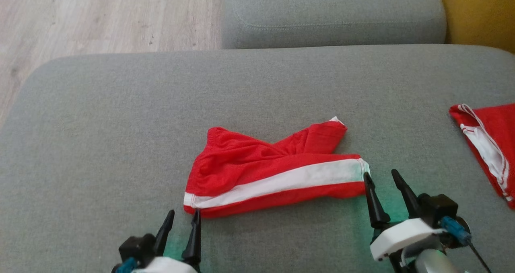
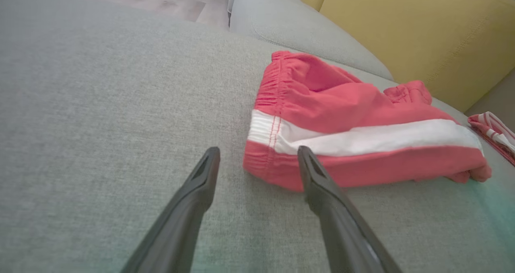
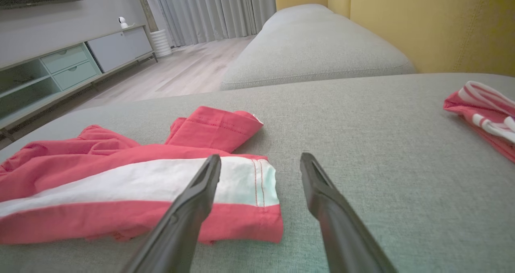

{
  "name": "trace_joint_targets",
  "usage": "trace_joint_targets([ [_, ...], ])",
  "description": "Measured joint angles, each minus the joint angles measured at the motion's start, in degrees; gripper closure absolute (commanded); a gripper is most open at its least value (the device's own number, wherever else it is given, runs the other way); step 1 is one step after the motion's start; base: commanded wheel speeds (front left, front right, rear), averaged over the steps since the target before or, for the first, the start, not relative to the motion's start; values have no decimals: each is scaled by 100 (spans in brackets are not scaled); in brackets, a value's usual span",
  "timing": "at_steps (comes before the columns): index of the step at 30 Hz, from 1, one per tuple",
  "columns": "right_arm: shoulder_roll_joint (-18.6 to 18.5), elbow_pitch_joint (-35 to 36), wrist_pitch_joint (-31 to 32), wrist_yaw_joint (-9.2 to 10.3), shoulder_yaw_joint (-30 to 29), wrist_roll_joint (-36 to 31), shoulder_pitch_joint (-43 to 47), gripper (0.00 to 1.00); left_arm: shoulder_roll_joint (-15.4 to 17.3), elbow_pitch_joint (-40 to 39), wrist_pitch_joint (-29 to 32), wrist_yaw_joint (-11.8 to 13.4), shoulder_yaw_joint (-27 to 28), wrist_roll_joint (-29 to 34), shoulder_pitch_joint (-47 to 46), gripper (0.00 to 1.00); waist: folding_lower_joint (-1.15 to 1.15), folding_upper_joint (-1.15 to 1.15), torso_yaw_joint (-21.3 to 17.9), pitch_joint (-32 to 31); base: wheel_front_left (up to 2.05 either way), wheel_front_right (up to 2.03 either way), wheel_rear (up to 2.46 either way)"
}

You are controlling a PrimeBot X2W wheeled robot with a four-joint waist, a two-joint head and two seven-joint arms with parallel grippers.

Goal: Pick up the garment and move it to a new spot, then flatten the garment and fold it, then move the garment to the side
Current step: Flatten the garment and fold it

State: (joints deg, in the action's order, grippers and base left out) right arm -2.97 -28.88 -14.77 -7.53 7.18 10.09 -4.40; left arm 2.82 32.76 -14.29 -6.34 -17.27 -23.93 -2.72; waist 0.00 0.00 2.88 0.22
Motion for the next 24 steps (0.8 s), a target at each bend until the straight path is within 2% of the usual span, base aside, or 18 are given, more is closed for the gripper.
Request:
trace_joint_targets([
  [6, 0, 0, 0, 0, 90, 13, -1, 0, 1, 315, 0, -81, -246, -349, -447, 0, 0, 0, -18, 144, 0, 0, 0],
  [12, -19, 10, 0, 0, 181, 62, -64, 0, 13, 453, -1, -118, -821, -876, -706, 0, 1, 0, -21, 265, 0, 0, 0],
  [15, -30, 31, 0, 0, 226, 96, -107, 0, 116, 442, 0, -123, -1110, -1188, -811, 0, 1, 0, -17, 294, 0, 0, 0],
  [24, -63, 14, 0, 0, 316, 160, -107, 0, 431, 376, 0, -123, -1637, -1623, -897, 0, 0, 0, -12, 317, 0, 0, 0],
])
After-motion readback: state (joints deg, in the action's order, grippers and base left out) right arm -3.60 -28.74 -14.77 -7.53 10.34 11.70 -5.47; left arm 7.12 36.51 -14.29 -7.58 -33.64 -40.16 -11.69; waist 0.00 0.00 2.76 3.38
